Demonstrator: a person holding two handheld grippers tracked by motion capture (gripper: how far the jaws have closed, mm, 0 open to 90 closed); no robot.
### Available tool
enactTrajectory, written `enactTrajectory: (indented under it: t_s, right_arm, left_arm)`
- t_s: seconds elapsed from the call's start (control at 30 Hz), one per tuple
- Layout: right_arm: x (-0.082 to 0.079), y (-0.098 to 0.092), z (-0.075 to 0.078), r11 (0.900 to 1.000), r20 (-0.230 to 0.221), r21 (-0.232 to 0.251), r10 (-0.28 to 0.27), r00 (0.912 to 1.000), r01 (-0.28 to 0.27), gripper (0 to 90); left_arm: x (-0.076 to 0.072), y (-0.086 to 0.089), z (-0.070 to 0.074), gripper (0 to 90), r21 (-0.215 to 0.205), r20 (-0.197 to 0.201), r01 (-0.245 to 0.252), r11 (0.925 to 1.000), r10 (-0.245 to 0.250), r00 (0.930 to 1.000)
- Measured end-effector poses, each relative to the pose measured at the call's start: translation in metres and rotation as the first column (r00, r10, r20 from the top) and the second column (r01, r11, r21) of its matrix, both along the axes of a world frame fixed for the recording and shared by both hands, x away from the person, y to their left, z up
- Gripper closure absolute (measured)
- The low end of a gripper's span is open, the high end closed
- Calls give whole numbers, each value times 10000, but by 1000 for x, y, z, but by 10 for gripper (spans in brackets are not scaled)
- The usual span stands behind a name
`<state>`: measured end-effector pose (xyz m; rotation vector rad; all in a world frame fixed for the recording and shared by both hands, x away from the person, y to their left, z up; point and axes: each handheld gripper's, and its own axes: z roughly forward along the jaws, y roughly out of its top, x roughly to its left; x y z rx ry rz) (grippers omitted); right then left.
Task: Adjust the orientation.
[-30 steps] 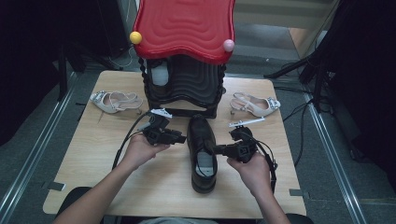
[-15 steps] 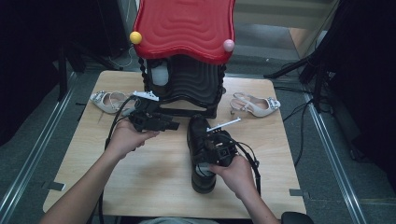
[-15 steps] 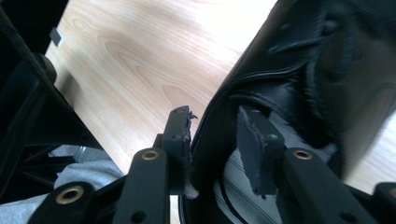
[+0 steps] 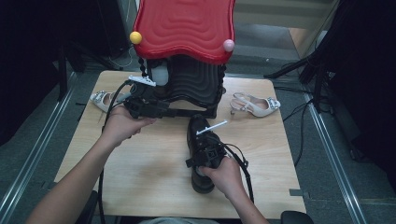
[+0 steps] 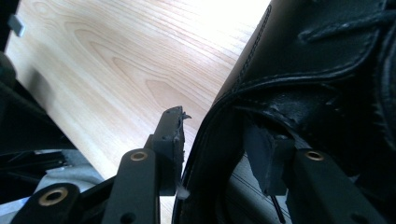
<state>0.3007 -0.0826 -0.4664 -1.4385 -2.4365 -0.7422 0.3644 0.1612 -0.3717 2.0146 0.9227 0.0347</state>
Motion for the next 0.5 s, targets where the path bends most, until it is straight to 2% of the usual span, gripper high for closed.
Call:
enactTrajectory:
  t_s: [0.2, 0.37, 0.5]
  right_arm:
    - [0, 7, -7, 9994, -252, -337, -92, 9996, 84, 604]
    - [2, 11, -8, 9982, -270, -564, -229, 9994, 214, 631]
    - [4, 11, -9, 9981, -348, -582, -231, 9991, 211, 653]
  left_arm:
    - [2, 1, 12, 474, 92, 277, -28, 10000, 26, 9996]
    - [6, 1, 25, 481, 208, 505, -68, 9998, 58, 9987]
    - [10, 3, 37, 497, 203, 721, -99, 9997, 84, 9974]
